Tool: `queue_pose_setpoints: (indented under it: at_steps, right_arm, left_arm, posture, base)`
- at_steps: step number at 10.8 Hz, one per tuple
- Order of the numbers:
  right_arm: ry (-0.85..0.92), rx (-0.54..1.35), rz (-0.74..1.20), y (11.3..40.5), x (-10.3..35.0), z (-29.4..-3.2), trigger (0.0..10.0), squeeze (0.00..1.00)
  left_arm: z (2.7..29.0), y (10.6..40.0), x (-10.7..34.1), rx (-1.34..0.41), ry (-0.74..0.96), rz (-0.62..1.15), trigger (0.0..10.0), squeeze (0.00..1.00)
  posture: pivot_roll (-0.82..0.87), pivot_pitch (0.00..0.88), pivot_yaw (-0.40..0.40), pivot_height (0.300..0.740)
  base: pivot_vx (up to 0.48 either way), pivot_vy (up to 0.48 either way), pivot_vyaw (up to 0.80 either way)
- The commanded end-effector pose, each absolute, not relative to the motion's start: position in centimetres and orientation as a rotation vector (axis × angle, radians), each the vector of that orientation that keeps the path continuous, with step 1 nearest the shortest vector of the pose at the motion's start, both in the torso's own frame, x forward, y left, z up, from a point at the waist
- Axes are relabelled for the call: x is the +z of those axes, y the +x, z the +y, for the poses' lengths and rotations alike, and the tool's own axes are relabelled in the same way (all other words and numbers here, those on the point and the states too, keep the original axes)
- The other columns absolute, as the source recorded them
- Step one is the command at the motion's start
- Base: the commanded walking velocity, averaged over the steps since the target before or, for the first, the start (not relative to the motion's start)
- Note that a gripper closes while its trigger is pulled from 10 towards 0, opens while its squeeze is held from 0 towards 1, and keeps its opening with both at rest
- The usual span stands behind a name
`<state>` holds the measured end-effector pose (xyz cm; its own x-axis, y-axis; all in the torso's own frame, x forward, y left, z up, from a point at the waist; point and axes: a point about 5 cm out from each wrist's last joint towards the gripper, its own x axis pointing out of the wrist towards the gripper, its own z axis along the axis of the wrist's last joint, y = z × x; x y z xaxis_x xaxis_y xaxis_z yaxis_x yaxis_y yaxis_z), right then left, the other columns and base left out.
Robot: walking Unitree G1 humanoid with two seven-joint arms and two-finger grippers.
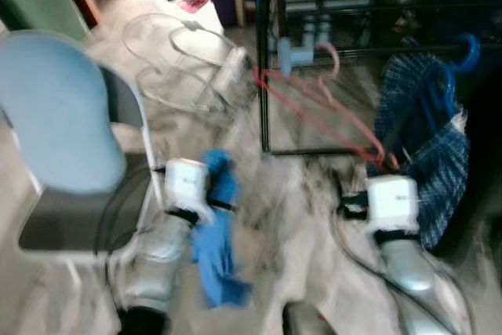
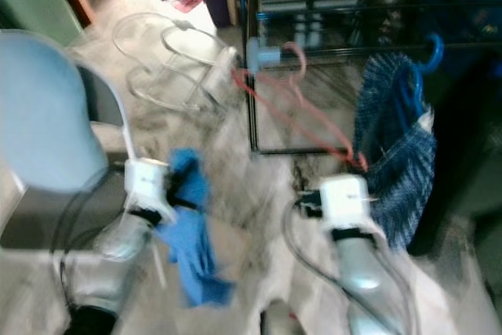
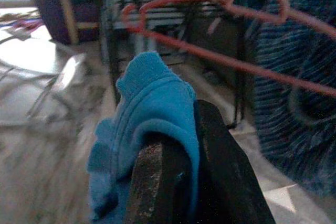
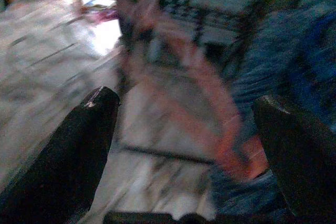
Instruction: Hang hanger
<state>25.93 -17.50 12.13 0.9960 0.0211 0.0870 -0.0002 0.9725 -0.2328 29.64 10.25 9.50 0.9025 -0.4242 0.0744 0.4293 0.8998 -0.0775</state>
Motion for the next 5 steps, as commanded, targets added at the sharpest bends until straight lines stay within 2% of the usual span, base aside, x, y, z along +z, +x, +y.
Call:
queue_pose_setpoints:
  at_steps: [1, 4, 5]
  right_arm:
    - [-0.221, 0.017, -0.114, 25.83, 12.46, -17.03, 10.0, 0.00]
    - [-0.260, 0.028, -0.143, 25.92, 12.88, -16.89, 10.0, 0.00]
    - [-0.262, 0.028, -0.145, 26.04, 13.02, -16.80, 10.0, 0.00]
  left_arm:
    - [11.02, 29.75, 9.84, -0.436, -0.071, -0.072, 10.0, 0.00]
    - [10.90, 29.65, 9.81, -0.454, -0.062, -0.068, 10.0, 0.00]
    - [11.04, 29.45, 9.48, -0.453, -0.063, -0.049, 10.0, 0.00]
  posture:
    - [-0.18, 0.186, 0.079, 0.740]
    - [-0.17, 0.187, 0.081, 0.740]
    - [-0.17, 0.190, 0.081, 0.740]
  base:
    - [0.424, 0.000, 0.00]
    - [0.384, 0.000, 0.00]
    - [0.000, 0.000, 0.00]
